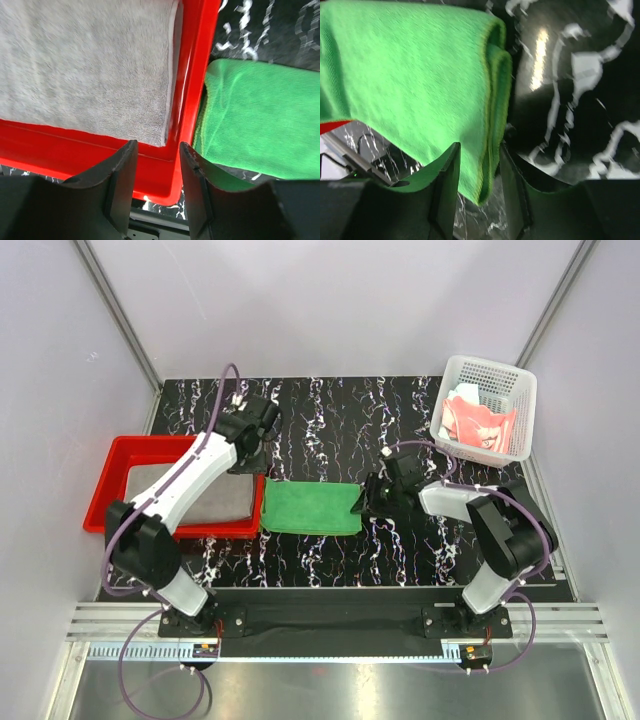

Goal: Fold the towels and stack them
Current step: Neatly place the folded towel into the bin

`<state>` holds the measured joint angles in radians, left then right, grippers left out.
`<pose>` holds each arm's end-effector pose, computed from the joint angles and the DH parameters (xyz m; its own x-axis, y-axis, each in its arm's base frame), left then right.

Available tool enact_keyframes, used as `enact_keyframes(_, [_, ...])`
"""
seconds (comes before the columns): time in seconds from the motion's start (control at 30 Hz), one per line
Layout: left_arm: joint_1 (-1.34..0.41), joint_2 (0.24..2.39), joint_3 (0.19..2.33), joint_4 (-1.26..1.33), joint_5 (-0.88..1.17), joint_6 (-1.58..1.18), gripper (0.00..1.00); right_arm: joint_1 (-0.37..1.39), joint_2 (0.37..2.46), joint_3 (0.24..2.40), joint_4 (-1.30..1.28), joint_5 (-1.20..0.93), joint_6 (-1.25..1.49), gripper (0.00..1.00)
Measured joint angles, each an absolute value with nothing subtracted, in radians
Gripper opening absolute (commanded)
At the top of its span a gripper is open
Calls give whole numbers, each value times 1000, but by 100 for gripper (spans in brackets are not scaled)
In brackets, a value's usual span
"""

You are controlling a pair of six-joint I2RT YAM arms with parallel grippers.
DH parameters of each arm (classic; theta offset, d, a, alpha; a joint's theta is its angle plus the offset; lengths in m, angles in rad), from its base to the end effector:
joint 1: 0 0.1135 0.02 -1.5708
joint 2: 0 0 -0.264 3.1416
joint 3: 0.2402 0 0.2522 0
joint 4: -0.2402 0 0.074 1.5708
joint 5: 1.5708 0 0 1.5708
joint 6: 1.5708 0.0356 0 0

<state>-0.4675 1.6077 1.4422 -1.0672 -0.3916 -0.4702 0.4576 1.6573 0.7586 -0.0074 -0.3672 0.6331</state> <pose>0.2888 -0.1306 0.2953 -0.8883 -0.0207 -0.4588 -0.1109 0.9791 0.1707 0.2710 0.1477 0.1378 -0.9308 0.1572 -0.3301 -0.0748 0.8019 0.5927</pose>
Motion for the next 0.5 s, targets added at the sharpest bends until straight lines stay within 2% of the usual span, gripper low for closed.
enact_keyframes(0.07, [-467,1576,1454,-1068,-392,-463,46,479,1679,785,-4,-334,635,36])
enact_keyframes(0.2, [-468,1508,1476,-1066,-369,-447,46,495,1702,809,-17,-277,636,9])
enact_keyframes(0.3, [-473,1470,1480,-1055,-334,-432,47,496,1702,825,-56,-237,626,7])
enact_keyframes(0.5, [-492,1439,1479,-1011,-243,-414,48,496,1648,844,-195,-98,567,8])
